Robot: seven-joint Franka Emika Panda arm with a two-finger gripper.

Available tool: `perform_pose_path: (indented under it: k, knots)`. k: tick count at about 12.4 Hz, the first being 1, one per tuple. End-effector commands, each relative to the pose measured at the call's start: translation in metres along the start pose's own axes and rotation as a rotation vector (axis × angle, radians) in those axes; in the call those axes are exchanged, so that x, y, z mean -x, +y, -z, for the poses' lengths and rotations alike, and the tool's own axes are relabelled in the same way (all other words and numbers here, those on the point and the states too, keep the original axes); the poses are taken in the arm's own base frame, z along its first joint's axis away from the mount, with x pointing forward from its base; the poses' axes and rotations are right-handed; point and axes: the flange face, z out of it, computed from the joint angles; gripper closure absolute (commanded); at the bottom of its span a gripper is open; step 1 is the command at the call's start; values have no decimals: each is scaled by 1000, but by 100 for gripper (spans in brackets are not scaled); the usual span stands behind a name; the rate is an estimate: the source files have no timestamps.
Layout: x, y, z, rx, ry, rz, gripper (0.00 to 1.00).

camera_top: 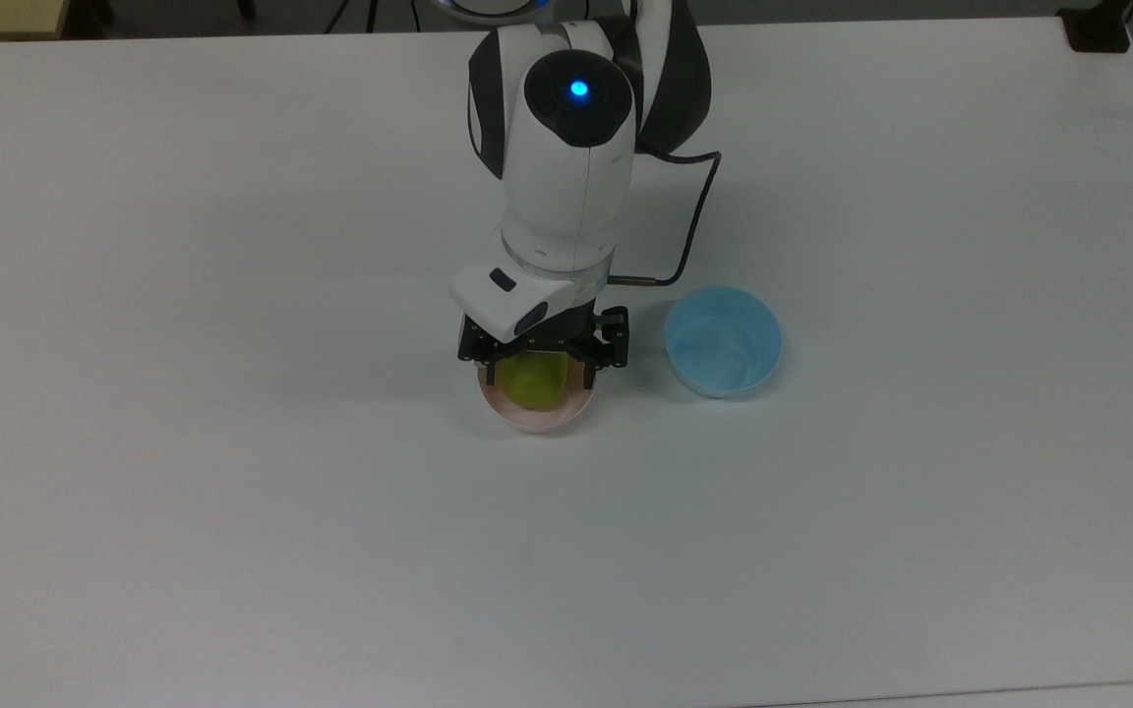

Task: Place the pear in the bowl
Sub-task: 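Open the gripper to release the pear and raise the arm away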

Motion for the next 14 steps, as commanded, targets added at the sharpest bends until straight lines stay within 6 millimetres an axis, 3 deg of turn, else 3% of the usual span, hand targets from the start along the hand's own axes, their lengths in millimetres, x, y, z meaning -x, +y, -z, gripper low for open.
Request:
perform_pose_path:
  k: [1, 2, 5, 8, 10, 14]
  knots:
    - [7, 10, 60, 25, 1, -25, 0]
    - [13, 16, 91, 30, -11, -35, 0]
    - [32, 28, 143, 45, -70, -51, 0]
    - [69, 51, 213, 55, -141, -74, 0]
    - [91, 68, 241, 33, -134, -82, 0]
    - [118, 103, 271, -66, -186, -31, 0]
